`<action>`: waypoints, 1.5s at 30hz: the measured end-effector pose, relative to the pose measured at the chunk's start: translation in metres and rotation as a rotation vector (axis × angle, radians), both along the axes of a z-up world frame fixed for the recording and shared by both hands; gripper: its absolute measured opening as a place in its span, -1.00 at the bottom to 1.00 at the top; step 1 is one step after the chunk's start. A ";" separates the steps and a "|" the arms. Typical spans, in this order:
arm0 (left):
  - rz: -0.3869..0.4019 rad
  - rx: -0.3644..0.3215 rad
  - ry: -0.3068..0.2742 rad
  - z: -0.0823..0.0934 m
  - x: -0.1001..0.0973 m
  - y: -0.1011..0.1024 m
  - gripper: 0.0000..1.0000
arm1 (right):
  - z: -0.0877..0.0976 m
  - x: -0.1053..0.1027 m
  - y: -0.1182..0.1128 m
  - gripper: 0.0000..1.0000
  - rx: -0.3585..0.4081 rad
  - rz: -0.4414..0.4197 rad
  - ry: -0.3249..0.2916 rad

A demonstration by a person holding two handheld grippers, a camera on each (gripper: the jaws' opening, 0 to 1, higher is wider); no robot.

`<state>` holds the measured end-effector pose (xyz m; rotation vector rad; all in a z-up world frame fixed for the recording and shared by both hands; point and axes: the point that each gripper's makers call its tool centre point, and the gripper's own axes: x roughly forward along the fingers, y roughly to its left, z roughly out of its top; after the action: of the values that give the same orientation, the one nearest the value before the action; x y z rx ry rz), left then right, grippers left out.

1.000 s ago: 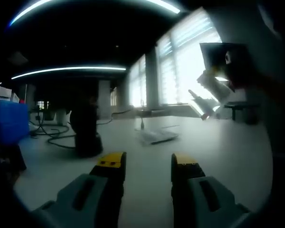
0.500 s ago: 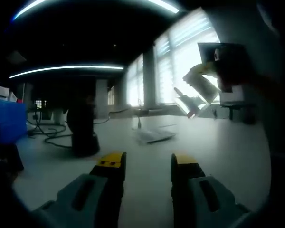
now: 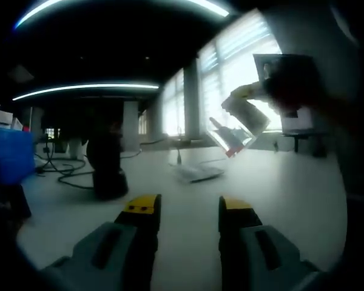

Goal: Clip sheet goods on table flip sheet goods clip sheet goods scan sheet goods put sheet goods back to table

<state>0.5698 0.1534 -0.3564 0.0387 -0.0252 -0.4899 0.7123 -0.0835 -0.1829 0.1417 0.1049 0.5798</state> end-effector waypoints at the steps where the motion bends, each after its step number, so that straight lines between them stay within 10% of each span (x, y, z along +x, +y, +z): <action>1: -0.001 0.003 0.000 0.000 0.000 0.000 -0.39 | 0.000 0.001 0.001 -1.00 0.002 0.002 0.000; 45: 0.031 0.000 -0.018 0.003 0.002 0.007 -0.39 | -0.023 0.043 0.112 -1.00 0.014 0.057 0.028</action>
<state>0.5713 0.1604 -0.3538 0.0436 -0.0419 -0.4591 0.7557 0.0287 -0.2056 0.1605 0.1326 0.6352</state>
